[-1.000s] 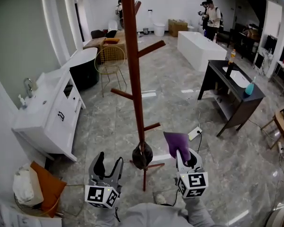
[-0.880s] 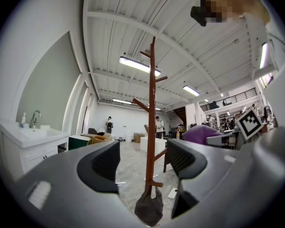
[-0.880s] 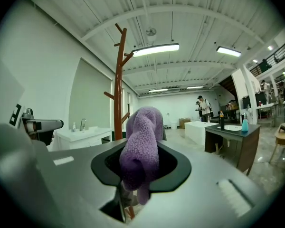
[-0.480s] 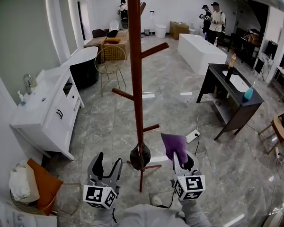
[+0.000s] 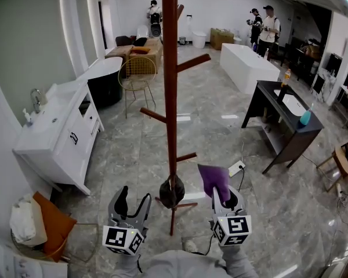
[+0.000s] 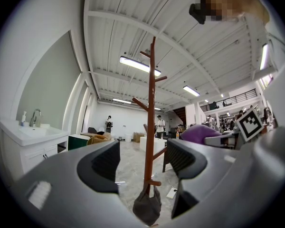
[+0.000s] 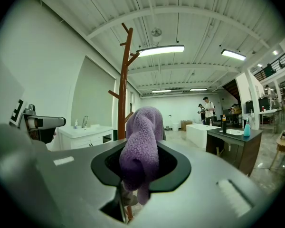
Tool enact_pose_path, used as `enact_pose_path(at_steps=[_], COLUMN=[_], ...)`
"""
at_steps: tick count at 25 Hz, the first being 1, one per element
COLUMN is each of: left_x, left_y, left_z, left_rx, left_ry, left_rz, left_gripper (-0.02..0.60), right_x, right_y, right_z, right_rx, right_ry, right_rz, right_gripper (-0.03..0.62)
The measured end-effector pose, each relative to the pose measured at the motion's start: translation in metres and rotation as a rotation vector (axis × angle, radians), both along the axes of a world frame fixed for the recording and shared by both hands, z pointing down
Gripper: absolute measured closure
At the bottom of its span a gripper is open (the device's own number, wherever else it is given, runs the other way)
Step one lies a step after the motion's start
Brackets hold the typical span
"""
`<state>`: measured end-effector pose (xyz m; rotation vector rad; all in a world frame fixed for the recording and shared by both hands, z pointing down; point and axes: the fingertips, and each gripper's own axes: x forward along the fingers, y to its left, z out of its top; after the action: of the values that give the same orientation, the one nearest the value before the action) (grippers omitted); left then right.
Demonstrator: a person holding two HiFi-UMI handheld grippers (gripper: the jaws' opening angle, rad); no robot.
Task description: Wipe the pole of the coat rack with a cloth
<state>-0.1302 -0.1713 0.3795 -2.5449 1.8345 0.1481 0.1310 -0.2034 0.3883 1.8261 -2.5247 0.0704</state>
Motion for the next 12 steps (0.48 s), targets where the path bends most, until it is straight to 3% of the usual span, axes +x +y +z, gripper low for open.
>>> enact_pose_path(at_steps=[12], left_x=[0.0009], left_y=[-0.0002], left_z=[0.0003], left_rx=[0.002], left_ry=[0.005], left_rz=[0.005], left_gripper=[0.244], right_x=[0.0041], right_y=[0.0017], right_z=[0.0021], right_rx=[-0.007], right_ry=[0.001], right_rz=[0.015], right_gripper=[0.508])
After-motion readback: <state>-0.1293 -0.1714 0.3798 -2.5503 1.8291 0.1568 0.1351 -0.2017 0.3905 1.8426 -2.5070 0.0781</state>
